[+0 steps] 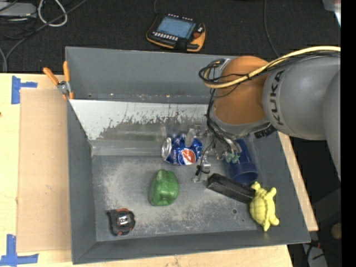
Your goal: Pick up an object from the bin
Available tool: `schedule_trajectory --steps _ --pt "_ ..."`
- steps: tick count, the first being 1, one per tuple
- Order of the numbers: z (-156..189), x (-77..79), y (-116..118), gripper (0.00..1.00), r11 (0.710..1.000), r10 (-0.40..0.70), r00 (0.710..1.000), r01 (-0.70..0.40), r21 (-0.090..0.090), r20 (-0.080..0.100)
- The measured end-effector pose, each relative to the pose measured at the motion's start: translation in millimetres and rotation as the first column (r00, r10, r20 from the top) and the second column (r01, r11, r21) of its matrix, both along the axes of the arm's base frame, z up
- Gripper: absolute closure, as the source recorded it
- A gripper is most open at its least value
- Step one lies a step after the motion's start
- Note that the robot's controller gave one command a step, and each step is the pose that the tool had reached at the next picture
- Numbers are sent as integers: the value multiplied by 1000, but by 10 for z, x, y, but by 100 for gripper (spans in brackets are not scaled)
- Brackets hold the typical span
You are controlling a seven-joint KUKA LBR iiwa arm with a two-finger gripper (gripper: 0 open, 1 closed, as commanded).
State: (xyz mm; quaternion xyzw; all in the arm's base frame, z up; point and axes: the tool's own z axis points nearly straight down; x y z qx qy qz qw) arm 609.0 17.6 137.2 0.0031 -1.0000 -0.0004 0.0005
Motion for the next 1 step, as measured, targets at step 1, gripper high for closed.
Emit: schedule_trajectory --steps 1 --pt "-641 89 -154 0 998 -55 998 55 3 8"
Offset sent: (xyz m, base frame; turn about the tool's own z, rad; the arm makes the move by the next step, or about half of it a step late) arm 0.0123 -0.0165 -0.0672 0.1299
